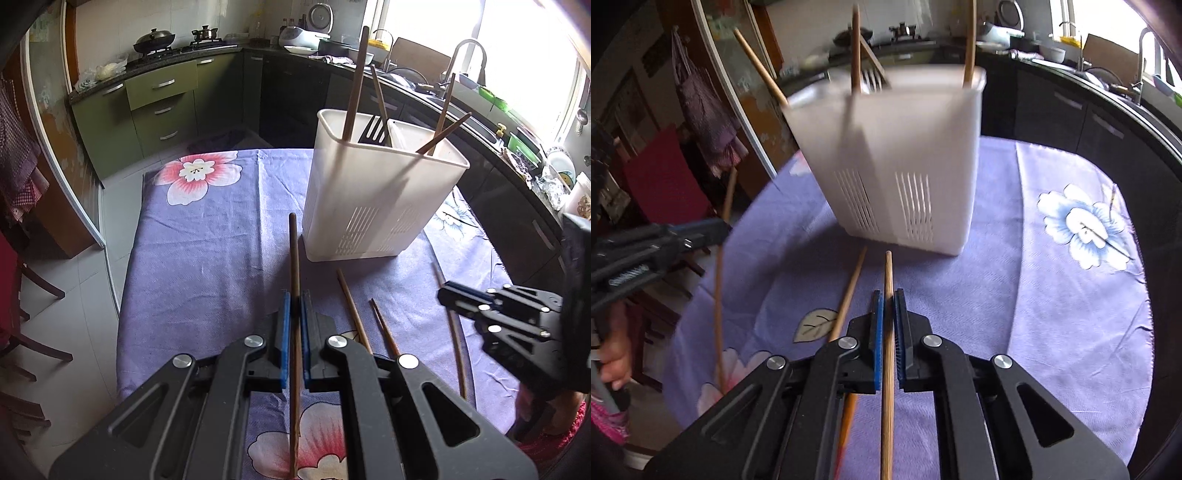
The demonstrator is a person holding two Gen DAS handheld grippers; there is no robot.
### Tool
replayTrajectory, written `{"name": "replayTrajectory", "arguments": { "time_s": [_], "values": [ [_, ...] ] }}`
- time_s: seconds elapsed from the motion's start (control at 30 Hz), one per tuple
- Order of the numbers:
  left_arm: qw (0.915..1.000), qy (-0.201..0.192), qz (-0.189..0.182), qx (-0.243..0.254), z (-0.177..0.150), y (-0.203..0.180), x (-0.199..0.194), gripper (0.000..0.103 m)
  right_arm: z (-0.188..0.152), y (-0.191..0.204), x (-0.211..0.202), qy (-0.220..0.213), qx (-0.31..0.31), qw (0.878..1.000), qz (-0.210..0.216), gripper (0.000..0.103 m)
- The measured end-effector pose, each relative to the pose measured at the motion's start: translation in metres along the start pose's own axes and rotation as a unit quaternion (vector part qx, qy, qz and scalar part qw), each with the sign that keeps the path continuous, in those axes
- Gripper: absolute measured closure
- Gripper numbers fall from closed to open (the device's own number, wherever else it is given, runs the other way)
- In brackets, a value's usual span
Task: Organize utensils
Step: 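Carry both chopsticks over the holder while the left gripper opens to drop its chopstick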
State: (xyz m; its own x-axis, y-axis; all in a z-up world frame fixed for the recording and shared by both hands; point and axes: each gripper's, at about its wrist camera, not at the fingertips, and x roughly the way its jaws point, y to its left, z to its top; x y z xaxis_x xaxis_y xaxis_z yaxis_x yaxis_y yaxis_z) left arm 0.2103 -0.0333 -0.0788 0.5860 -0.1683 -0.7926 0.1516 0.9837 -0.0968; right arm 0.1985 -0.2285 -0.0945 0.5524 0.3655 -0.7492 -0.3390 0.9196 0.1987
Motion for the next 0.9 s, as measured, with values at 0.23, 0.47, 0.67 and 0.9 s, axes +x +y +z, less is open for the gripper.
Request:
{"name": "replayTrajectory", "arguments": {
  "time_s": [0.23,0.47,0.67,0.9],
  "values": [
    [0.9997,-0.021,0.001,0.01,-0.001,-0.004,-0.024,0.098,-0.004,-0.003,-0.073,-0.064,0.003,0.998,0.023,0.097],
    [0.9988,-0.043,0.002,0.022,-0.001,-0.007,-0.048,0.098,-0.009,0.002,-0.122,-0.113,-0.001,0.993,0.03,0.097],
    [0.9983,-0.05,0.001,0.03,-0.001,-0.012,-0.057,0.098,-0.015,0.014,-0.124,-0.122,-0.003,0.992,0.034,0.097],
    [0.9979,-0.054,-0.006,0.035,0.0,-0.015,-0.063,0.098,-0.019,0.016,-0.128,-0.134,-0.009,0.99,0.036,0.097]
  ]
}}
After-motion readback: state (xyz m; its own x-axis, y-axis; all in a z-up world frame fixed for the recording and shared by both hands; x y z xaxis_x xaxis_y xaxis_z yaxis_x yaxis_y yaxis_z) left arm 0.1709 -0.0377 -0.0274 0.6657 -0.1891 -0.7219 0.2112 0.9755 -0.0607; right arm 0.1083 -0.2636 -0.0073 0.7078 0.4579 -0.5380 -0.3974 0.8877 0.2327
